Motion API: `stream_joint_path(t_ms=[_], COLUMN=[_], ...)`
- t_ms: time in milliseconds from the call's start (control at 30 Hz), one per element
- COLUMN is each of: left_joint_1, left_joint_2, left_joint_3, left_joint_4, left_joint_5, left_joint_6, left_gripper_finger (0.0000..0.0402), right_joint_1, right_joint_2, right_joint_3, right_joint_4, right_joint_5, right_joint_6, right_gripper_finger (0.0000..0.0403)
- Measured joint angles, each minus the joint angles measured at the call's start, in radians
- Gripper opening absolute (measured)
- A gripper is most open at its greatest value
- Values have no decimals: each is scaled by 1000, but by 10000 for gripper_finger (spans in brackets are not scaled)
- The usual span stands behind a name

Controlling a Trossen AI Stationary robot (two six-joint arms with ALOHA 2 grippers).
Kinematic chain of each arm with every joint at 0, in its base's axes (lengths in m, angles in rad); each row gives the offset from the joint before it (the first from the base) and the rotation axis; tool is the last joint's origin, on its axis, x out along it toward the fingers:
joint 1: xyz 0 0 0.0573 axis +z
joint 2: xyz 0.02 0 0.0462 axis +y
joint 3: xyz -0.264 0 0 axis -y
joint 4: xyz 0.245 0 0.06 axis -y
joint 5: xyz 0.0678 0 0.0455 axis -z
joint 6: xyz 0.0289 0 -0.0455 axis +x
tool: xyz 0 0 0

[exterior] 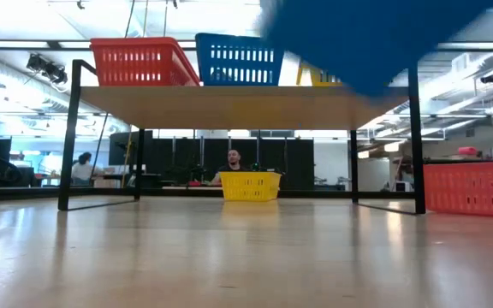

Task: Stack baskets on shelf by color
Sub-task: Stack the left blue bin on top of the blue bin on the shelf

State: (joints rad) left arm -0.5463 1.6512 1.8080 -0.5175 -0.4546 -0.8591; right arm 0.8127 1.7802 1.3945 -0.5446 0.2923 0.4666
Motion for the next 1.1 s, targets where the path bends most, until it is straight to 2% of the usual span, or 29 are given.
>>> stream_joint_path(t_ms=[167, 400, 467, 633, 700, 833, 967, 1100], left_joint_1=[0, 0, -3, -20, -21, -16, 4, 20], left_joint_2=[0, -10, -17, -17, -17, -16, -15, -15], left_joint_3=[-1, -1, 17, 161, 216, 316, 378, 425], left_joint_4=[33, 241, 246, 130, 48, -138, -309, -389], left_joint_5=[3, 3, -2, -89, -139, -194, -197, -196], left_joint_6=[51, 246, 296, 432, 477, 513, 513, 516], left_gripper_finger=[116, 116, 116, 116, 116, 116, 116, 116], right_joint_1=[-40, -153, -176, -231, -268, -354, -430, -488], right_joint_2=[-2, -2, -2, -2, -2, -2, -7, -28], right_joint_3=[174, 259, 291, 368, 391, 403, 403, 403], right_joint_4=[-118, -170, -174, -193, -219, -264, -283, -287], right_joint_5=[82, 69, 68, 152, 156, 111, 56, 14], right_joint_6=[-179, -295, -319, -417, -442, -464, -481, -505], right_gripper_finger=[6, 5, 6, 12, 10, 8, 8, 8])
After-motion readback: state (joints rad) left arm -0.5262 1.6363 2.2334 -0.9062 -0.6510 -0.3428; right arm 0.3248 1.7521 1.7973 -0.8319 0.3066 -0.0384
